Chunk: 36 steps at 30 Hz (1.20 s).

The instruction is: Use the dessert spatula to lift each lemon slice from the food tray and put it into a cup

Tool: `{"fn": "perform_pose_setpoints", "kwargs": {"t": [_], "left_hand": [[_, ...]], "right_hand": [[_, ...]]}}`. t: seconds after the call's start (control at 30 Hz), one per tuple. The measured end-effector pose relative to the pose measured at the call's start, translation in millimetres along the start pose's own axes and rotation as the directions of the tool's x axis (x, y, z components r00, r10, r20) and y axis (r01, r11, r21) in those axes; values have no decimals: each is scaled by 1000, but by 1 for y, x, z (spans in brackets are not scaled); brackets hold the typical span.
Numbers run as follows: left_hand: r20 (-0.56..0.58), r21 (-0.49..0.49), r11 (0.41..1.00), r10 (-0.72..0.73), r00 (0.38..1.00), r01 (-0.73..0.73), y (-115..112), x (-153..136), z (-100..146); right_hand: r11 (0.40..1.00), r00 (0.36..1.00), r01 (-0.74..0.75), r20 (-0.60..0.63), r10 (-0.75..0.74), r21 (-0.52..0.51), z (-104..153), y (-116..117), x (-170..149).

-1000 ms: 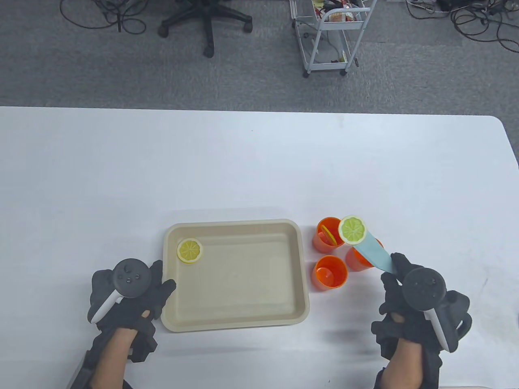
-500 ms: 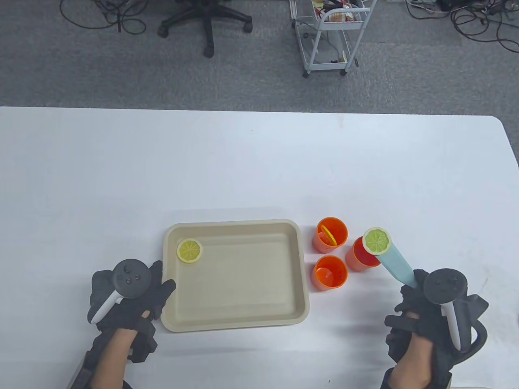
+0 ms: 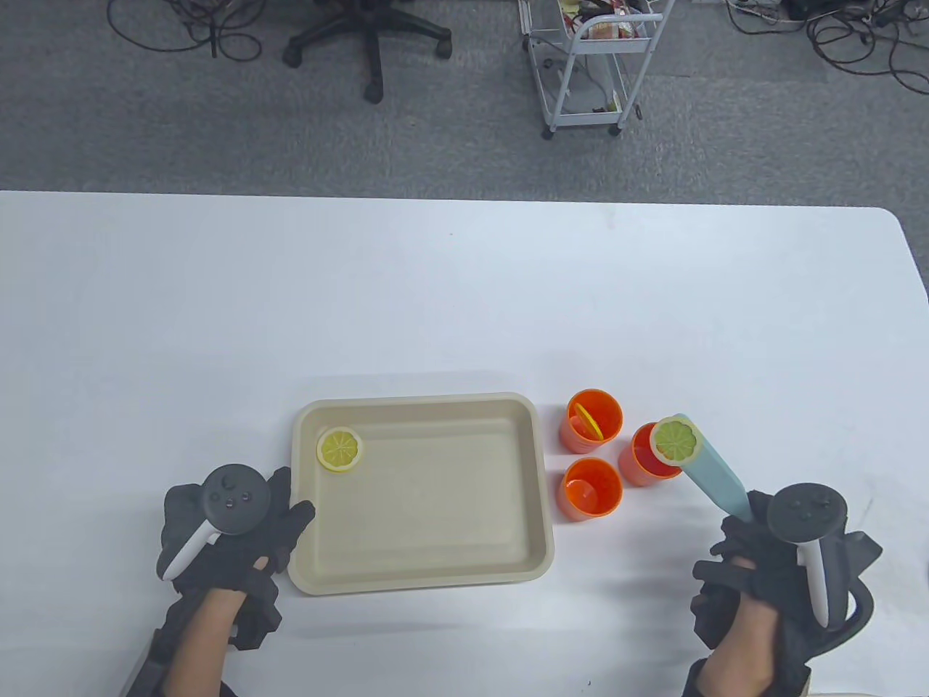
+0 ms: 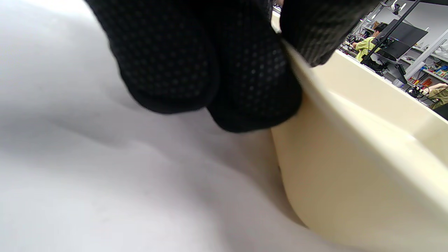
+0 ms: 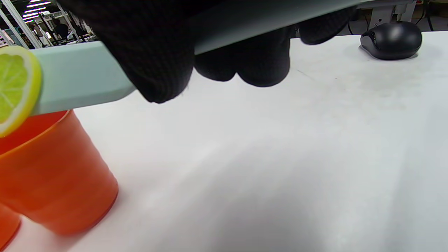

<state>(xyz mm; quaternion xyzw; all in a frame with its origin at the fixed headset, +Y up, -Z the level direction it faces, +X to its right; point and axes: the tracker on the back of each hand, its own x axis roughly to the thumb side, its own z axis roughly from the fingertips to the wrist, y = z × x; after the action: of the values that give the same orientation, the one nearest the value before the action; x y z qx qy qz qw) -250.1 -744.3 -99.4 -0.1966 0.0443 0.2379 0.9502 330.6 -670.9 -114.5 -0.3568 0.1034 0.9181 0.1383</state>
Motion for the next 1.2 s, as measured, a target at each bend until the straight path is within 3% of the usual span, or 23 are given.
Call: {"fn": "perform_pose_setpoints", "kwargs": {"t": [0.27,0.4,0.67,0.87,1.2], "left_hand": [[1,-2,1000,2,1000,-2,0,0,0],[1,-3,1000,2,1000,-2,0,0,0],[1,-6,1000,7,1000,-7,0,0,0],[1,-7,1000,7,1000,-7,0,0,0],[1,-8,1000,9,1000,-9,0,0,0]], "right_hand": [[999,999,24,-41,-26,-49,0,0,-3],[997,999,51,-2,-52,-64,4,-2,0],[988,965,147,226,-131,-52,25,-1,25],[992,930,111,360,-81,-64,44,6,53],[994,770,95,637,-44,-47,94,26,101]]}}
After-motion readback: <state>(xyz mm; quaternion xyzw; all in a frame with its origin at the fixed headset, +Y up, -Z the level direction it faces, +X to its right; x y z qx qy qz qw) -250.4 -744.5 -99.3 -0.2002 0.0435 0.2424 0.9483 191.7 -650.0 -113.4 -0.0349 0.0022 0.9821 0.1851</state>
